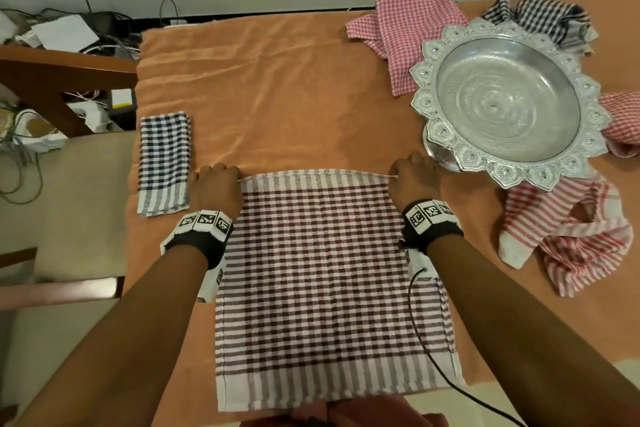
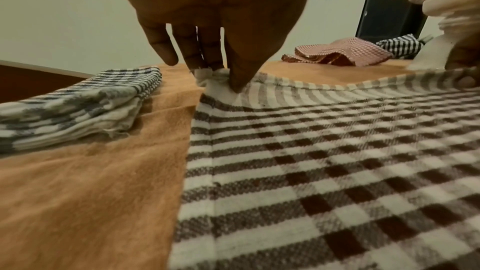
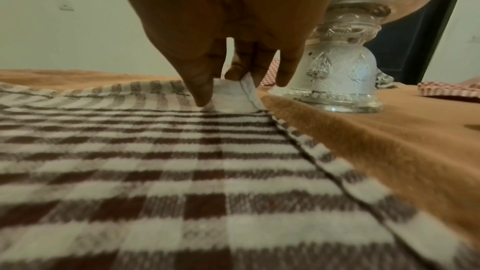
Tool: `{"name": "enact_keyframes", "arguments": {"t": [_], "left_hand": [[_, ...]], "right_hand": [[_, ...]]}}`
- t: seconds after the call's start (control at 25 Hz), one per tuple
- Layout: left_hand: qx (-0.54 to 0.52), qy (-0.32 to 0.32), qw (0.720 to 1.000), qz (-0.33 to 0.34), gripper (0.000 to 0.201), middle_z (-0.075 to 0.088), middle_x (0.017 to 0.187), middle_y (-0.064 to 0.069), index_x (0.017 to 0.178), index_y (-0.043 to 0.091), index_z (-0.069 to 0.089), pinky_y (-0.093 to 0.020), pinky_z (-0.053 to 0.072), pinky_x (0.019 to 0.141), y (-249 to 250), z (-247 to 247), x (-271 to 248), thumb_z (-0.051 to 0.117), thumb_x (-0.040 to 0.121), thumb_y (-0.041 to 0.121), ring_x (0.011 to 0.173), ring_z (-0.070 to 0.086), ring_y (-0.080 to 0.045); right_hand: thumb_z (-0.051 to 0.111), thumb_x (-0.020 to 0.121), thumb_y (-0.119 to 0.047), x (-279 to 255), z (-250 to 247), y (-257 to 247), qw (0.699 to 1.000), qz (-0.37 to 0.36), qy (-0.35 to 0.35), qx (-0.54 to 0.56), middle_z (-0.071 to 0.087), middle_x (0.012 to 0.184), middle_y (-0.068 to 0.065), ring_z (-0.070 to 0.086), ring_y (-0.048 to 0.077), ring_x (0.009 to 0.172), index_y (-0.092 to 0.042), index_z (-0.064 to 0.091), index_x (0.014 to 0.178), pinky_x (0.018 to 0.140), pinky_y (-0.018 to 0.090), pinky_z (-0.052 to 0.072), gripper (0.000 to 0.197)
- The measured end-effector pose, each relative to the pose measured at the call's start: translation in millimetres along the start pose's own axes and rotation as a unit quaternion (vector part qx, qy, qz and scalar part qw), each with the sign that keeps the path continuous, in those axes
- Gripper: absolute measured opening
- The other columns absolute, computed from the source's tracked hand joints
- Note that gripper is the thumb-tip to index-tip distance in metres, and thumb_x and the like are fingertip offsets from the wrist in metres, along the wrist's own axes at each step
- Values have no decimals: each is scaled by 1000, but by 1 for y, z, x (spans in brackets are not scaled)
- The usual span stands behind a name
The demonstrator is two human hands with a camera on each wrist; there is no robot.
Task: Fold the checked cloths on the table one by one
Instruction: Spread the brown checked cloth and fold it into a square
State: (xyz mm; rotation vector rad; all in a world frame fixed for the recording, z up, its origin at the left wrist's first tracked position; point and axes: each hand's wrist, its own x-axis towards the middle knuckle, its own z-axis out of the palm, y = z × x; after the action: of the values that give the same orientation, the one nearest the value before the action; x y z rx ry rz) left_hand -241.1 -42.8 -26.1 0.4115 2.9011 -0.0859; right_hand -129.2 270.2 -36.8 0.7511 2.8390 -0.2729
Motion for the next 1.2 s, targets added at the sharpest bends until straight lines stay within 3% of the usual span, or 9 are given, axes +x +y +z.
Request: {"name": "enact_keyframes", "arguments": {"t": [0.16, 0.28, 0.68, 0.84, 1.2], "left_hand": [[-63, 34, 997, -6, 22, 66, 102, -8, 106, 17, 69, -46, 38, 92, -3, -4, -35, 52, 94, 26, 99, 57, -31], [-95, 48, 994, 5, 24, 67, 92, -7, 96, 16, 71, -39, 43, 79, -9, -4, -72, 54, 92, 33, 87, 61, -30], [-117, 74, 990, 35, 12, 67, 89, -11, 95, 11, 74, -40, 48, 62, -28, 52, -207, 66, 86, 11, 79, 60, -36], [-141, 62, 988, 18, 10, 66, 88, -9, 93, 12, 73, -37, 47, 60, -35, 72, -255, 69, 84, 16, 81, 59, -34], [-145, 89, 982, 77, 18, 63, 83, -9, 93, 13, 76, -36, 48, 52, -52, 94, -320, 74, 77, 5, 75, 58, -34]], "right_hand": [[59, 82, -11, -32, 11, 10, 994, -11, 50, 95, 51, 118, 12, 44, 32, 115, -9, 67, 96, 94, 41, 37, 16], [61, 80, -10, -59, 21, 25, 989, -19, 64, 130, 58, 108, 14, 50, 35, 106, -10, 69, 94, 91, 44, 42, 16], [64, 81, -4, -181, 44, 81, 990, -90, 83, 69, 67, 91, 14, 55, 40, 87, -10, 75, 95, 75, 43, 44, 18], [67, 79, 1, -225, 62, 99, 992, -91, 70, 59, 67, 92, 15, 57, 40, 84, -8, 75, 96, 71, 44, 49, 21], [69, 79, 0, -293, 67, 107, 988, -89, 105, 63, 66, 94, 16, 60, 39, 84, -4, 76, 95, 67, 41, 52, 18]]}}
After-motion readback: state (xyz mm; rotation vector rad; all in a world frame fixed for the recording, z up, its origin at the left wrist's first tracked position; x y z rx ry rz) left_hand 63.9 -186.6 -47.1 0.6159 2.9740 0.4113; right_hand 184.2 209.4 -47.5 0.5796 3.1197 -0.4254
